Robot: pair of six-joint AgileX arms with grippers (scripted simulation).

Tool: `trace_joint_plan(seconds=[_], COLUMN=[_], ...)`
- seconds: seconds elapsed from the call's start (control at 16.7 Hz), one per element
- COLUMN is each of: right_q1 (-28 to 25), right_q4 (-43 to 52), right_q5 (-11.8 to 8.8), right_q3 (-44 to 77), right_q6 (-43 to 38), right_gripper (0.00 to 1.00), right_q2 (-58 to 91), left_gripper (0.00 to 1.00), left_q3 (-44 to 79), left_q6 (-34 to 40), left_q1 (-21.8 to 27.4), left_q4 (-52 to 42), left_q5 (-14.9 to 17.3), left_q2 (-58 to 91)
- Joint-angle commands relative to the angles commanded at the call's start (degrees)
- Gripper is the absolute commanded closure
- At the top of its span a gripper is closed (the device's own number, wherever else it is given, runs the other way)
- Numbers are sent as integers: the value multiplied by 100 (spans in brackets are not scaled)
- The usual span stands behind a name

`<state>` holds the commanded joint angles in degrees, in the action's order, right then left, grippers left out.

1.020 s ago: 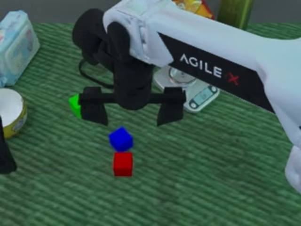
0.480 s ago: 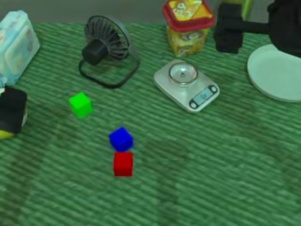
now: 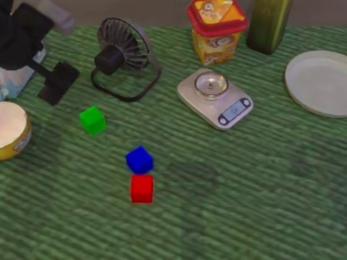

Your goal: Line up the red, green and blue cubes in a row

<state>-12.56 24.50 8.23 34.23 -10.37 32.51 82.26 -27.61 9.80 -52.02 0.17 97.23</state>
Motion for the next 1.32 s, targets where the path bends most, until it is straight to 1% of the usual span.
trace_joint_plan(seconds=[0.3, 0.48, 0.6, 0.72, 1.02, 1.14, 1.32], right_q1=[769, 1066, 1171, 1199, 1199, 1199, 1199], right_q4=[-1470, -2126, -2379, -2450, -2450, -2450, -2450], right_q5=[-434, -682, -790, -823, -823, -823, -823], right_q3=[-2201, -3043, -3344, -3423, -3423, -3423, -3423], right_q6=[718, 951, 1021, 1037, 1037, 1037, 1037], right_gripper=[0, 0, 0, 0, 0, 0, 0], right_q2=[-2020, -2827, -3156, -3251, -3251, -3251, -3251], left_gripper=[0, 0, 0, 0, 0, 0, 0], left_q3=[2071, 2906, 3223, 3319, 3286, 3114, 2693], left_q6=[-638, -891, -987, -1016, -1014, -1026, -1024], left_q1=[236, 339, 381, 393, 365, 381, 383], left_q4=[-1201, -1672, -1848, -1900, -1870, -1654, -992], left_q5=[1, 5, 8, 9, 8, 10, 12], left_q2=[2343, 3270, 3617, 3720, 3717, 3777, 3970])
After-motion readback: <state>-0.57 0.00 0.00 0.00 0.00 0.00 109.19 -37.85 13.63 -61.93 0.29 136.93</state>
